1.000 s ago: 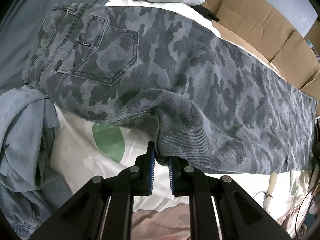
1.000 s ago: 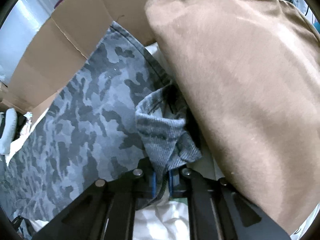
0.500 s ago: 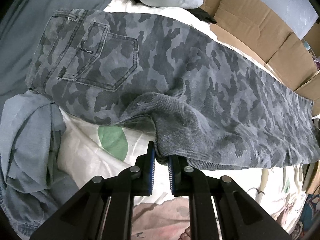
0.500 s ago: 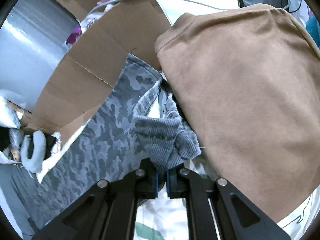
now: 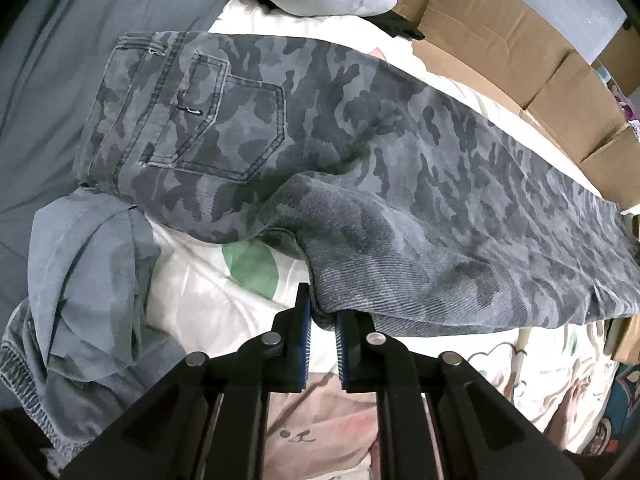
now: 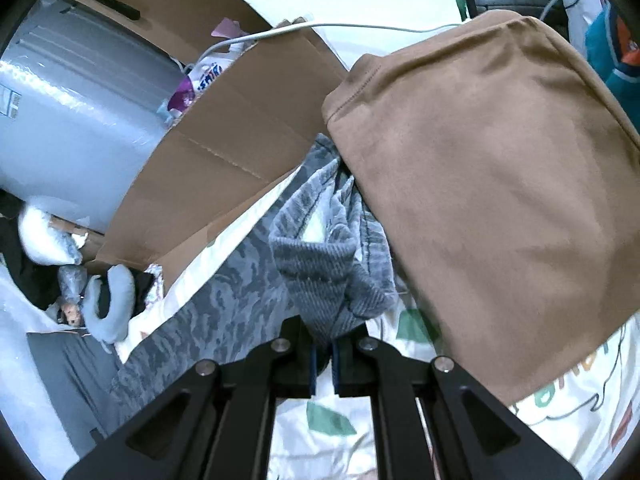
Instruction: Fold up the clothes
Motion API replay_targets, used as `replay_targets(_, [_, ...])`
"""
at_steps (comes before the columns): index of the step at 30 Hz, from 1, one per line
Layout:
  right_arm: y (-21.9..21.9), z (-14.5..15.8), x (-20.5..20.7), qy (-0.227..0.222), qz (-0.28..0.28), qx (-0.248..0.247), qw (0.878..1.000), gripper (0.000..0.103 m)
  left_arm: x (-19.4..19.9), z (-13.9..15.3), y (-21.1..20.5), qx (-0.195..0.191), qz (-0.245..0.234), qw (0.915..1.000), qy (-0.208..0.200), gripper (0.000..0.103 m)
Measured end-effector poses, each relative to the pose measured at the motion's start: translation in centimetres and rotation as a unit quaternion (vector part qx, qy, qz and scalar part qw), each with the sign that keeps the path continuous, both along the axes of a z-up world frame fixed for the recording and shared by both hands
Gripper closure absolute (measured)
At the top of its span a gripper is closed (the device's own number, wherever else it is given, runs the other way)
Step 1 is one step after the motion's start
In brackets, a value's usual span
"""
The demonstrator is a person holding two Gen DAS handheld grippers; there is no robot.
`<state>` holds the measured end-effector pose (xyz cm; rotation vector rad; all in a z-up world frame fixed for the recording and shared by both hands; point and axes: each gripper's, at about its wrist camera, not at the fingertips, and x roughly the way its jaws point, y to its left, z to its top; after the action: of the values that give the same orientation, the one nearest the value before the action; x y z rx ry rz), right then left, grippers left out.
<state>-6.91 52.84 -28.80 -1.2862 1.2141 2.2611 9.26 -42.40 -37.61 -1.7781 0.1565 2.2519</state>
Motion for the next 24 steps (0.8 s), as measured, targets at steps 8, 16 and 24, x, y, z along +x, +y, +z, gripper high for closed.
replay_targets(8, [-0.6,1.8,4.0,-0.028,0.003,-0.004,1.0,0.099,1.4,0.2,-1.1,0.018,-0.016,0.9997,-0.006,0.092])
replay_targets(16, [-1.7,2.9,9.4,-0.068,0.008,-0.011,0.998,0.099,2.2,0.5,-2.0,0.03,-0.031,0.9989,-0.017,0.092])
replay_targets(24, [-1.4,1.2,13.7,-0.089,0.03,-0.023,0.995,0.099,3.6,0.5,-1.4,0.009,-0.042,0.9988,-0.025,0.093])
